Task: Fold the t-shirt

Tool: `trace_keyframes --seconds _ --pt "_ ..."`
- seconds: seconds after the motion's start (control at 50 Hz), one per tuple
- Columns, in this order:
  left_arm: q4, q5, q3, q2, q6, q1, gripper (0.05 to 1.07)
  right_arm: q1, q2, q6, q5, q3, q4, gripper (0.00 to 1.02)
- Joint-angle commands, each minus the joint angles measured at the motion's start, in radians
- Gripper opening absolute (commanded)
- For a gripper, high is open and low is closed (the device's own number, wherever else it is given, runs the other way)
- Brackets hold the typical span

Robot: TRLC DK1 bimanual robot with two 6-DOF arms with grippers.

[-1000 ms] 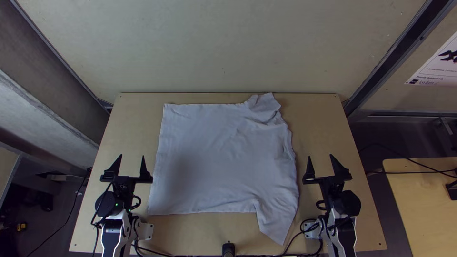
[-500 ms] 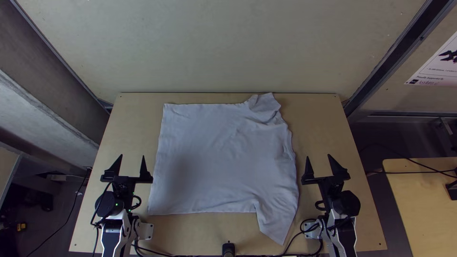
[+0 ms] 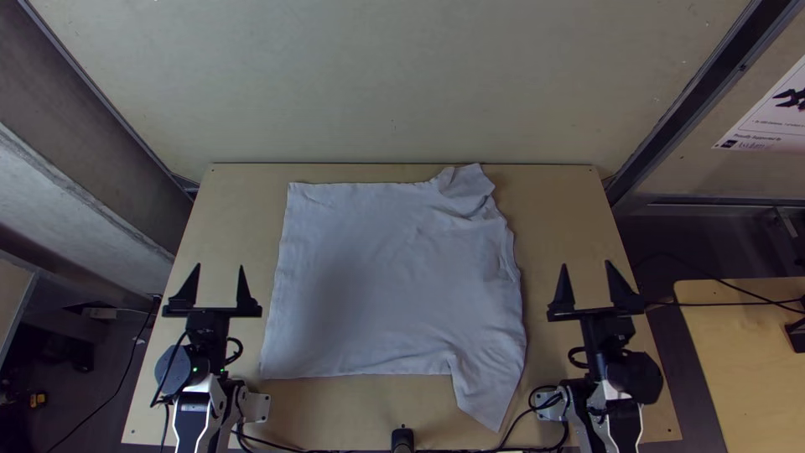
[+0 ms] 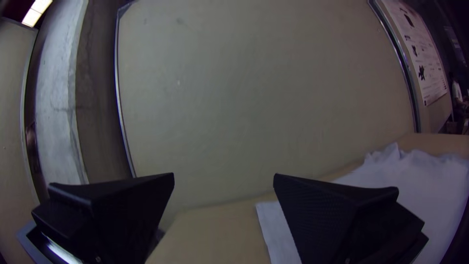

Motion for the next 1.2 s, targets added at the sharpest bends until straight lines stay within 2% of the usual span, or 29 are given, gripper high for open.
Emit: trace_keyframes --seconds 0.0,0.36,0.54,0.6,0.88,1.04,1.18 --pt "0.052 0.012 0.107 0.090 0.025 -0.007 1.03 0.003 0.017 -0.042 0.007 0.055 0.055 0.99" --pt "0.101 0.012 0.475 0.489 -0.038 -0.005 1.03 0.006 0.378 -0.046 0.007 0.357 0.113 0.99" --pt "0.091 0.000 0.628 0.672 -0.043 -0.005 1.03 0.006 0.616 -0.042 0.021 0.566 0.058 0.99" --pt "0.087 -0.008 0.680 0.731 -0.043 -0.007 1.03 0.006 0.682 -0.017 0.024 0.638 0.019 0.99" --pt "-0.201 -0.134 1.091 1.073 -0.047 -0.078 1.03 0.050 1.019 0.046 0.024 0.969 -0.131 0.99" --pt "-0.285 -0.139 1.246 1.235 -0.095 -0.085 1.03 0.067 1.196 0.096 0.023 1.155 -0.242 0.99" --pt "-0.518 -0.134 1.470 1.429 -0.186 -0.085 1.03 0.070 1.341 0.135 0.023 1.301 -0.337 0.99"
